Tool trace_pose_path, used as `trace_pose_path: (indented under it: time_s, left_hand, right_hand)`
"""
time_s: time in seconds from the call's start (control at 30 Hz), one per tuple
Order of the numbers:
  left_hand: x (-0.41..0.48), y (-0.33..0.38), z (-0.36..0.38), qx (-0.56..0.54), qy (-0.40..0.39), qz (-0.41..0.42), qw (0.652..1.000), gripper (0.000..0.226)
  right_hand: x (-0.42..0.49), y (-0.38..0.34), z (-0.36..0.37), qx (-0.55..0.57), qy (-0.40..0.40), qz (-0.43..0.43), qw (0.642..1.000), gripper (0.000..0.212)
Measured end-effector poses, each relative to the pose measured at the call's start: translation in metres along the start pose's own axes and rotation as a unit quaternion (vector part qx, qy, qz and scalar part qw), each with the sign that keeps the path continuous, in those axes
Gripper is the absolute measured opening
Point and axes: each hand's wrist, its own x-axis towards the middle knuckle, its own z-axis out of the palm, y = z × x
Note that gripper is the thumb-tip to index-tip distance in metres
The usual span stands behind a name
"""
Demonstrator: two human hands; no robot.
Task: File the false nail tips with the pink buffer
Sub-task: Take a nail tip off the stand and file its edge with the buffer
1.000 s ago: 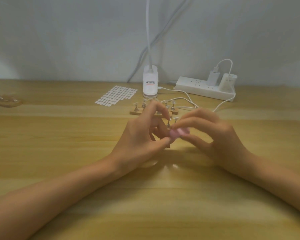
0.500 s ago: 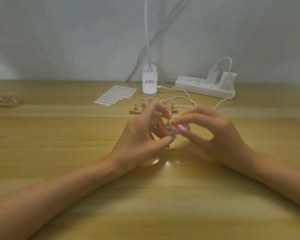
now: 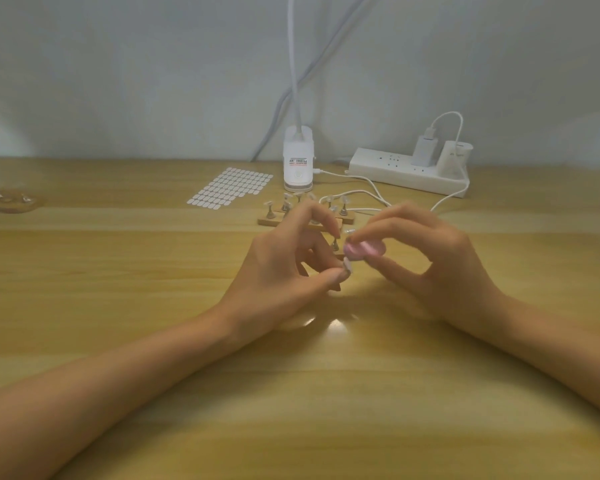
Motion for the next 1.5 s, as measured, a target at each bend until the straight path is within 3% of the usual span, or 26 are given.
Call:
trace_pose_path:
  time_s: [0.27, 0.37, 0.5, 0.6, 0.73, 0.87, 0.97, 1.03, 1.13, 1.27, 1.5]
  left_hand:
    - [0.003, -0.003, -0.004, -0.061, -0.022, -0.02, 0.998, 0.039]
    - [0.004, -0.002, -0.004, -0.067, -0.018, -0.018, 0.997, 0.038]
    - [0.003, -0.003, -0.004, -0.072, -0.017, -0.025, 0.997, 0.038]
    - [0.004, -0.002, -0.003, -0.068, -0.016, -0.026, 0.997, 0.039]
    - [0.003, -0.004, -0.004, -0.086, -0.026, -0.028, 0.996, 0.039]
    - [0.003, -0.005, -0.005, -0.089, -0.018, -0.033, 0.995, 0.038]
    - [0.002, -0.007, -0.005, -0.096, -0.019, -0.025, 0.995, 0.038]
    - [0.004, -0.004, -0.007, -0.11, -0.004, -0.004, 0.994, 0.04]
    - [0.013, 0.001, -0.025, -0.143, 0.08, 0.007, 0.987, 0.044]
    - [0.027, 0.007, -0.049, -0.063, 0.125, 0.026, 0.99, 0.05]
    - [0.037, 0.005, -0.024, 0.16, 0.0, 0.04, 0.986, 0.045]
  right_hand:
    - [-0.001, 0.0, -0.001, 0.018, 0.006, 0.001, 1.0, 0.016]
    - [-0.001, -0.004, 0.003, 0.035, -0.021, -0.05, 0.998, 0.014]
    - [-0.001, 0.0, -0.001, 0.018, -0.003, -0.004, 1.0, 0.015]
    - [-0.001, -0.004, 0.003, 0.025, -0.012, -0.06, 0.998, 0.013]
    - [-0.001, 0.001, -0.001, 0.006, -0.002, -0.004, 1.0, 0.016]
    - [-0.002, -0.002, 0.003, 0.025, -0.018, -0.049, 0.998, 0.013]
    - [-0.001, 0.006, 0.001, 0.001, -0.012, 0.0, 1.0, 0.013]
    - [0.0, 0.01, -0.002, 0.012, 0.003, 0.027, 1.0, 0.012]
    - [0.0, 0.01, 0.001, 0.029, 0.013, 0.022, 0.999, 0.011]
    - [0.0, 0.011, 0.002, 0.028, 0.007, 0.019, 0.999, 0.015]
    - [0.0, 0.011, 0.001, 0.04, 0.008, 0.022, 0.999, 0.013]
